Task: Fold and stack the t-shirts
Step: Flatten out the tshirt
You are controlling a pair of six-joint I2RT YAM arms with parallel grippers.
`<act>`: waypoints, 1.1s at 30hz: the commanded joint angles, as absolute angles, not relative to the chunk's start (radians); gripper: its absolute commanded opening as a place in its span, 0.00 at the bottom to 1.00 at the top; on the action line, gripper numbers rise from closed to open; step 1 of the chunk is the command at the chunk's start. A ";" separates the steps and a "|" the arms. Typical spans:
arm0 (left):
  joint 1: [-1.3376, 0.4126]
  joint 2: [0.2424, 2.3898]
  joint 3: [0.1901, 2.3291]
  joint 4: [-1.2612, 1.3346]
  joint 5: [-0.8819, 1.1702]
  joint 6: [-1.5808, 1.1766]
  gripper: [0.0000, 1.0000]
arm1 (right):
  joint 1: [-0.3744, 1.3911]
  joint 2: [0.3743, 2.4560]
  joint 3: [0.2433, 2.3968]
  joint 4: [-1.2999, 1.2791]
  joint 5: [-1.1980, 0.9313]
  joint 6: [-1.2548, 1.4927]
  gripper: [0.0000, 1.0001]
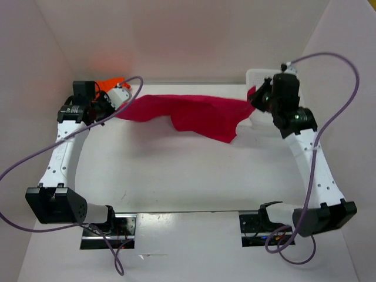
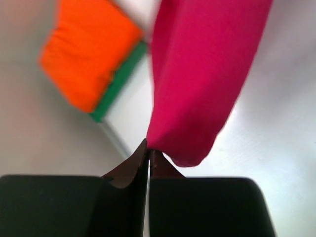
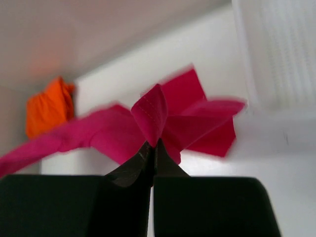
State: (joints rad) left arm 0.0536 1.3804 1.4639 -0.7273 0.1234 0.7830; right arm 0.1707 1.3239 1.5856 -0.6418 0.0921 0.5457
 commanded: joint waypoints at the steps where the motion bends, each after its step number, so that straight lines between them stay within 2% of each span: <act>1: -0.001 1.321 1.318 -0.814 0.153 0.824 0.00 | 0.179 1.266 1.288 -0.729 0.010 0.664 0.00; 5: -0.061 1.301 1.158 -0.838 0.144 0.813 0.00 | 0.219 1.119 0.937 -0.692 -0.090 0.783 0.00; 8: -0.075 1.290 1.045 -0.838 0.114 0.813 0.00 | 0.304 1.027 0.836 -0.718 -0.074 0.863 0.00; 13: -0.075 1.328 0.988 -0.808 0.089 0.795 0.00 | 0.342 1.005 0.825 -0.727 -0.034 0.876 0.00; 15: -0.066 1.397 1.050 -0.796 0.119 0.767 0.00 | 0.324 1.070 0.906 -0.675 -0.034 0.814 0.00; 16: -0.054 1.426 1.101 -0.808 0.152 0.755 0.00 | 0.307 1.186 0.957 -0.664 -0.050 0.778 0.00; 19: -0.023 1.531 1.418 -0.831 0.258 0.645 0.00 | 0.282 1.451 1.347 -0.727 -0.025 0.625 0.00; 20: -0.009 1.558 1.609 -0.821 0.277 0.608 0.00 | 0.272 1.509 1.628 -0.759 0.054 0.592 0.00; 21: 0.001 1.559 1.702 -0.778 0.278 0.535 0.00 | 0.262 1.560 1.776 -0.788 0.096 0.536 0.00; 22: 0.002 1.571 1.786 -0.747 0.278 0.499 0.00 | 0.253 1.654 2.065 -0.837 0.130 0.514 0.00; 23: 0.020 1.571 1.930 -0.715 0.278 0.467 0.00 | 0.227 1.696 2.203 -0.856 0.179 0.497 0.00; 24: 0.032 1.571 1.986 -0.651 0.278 0.416 0.00 | 0.218 1.744 2.344 -0.886 0.202 0.479 0.00; 25: 0.032 1.571 2.028 -0.623 0.278 0.397 0.00 | 0.218 1.857 2.649 -0.976 0.221 0.468 0.00; 26: 0.032 1.560 2.055 -0.602 0.287 0.397 0.00 | 0.218 1.897 2.778 -1.015 0.247 0.459 0.00; 29: 0.023 1.560 2.083 -0.586 0.304 0.408 0.00 | 0.204 1.876 2.754 -0.988 0.204 0.469 0.00; 33: 0.014 1.528 1.949 -0.607 0.304 0.465 0.00 | 0.213 1.823 2.598 -1.022 0.262 0.469 0.00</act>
State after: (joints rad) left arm 0.0212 1.4891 2.0487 -0.5678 0.2699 0.4652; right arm 0.2005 1.8389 2.6682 -0.9215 0.2005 0.4992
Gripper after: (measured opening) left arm 0.007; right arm 0.006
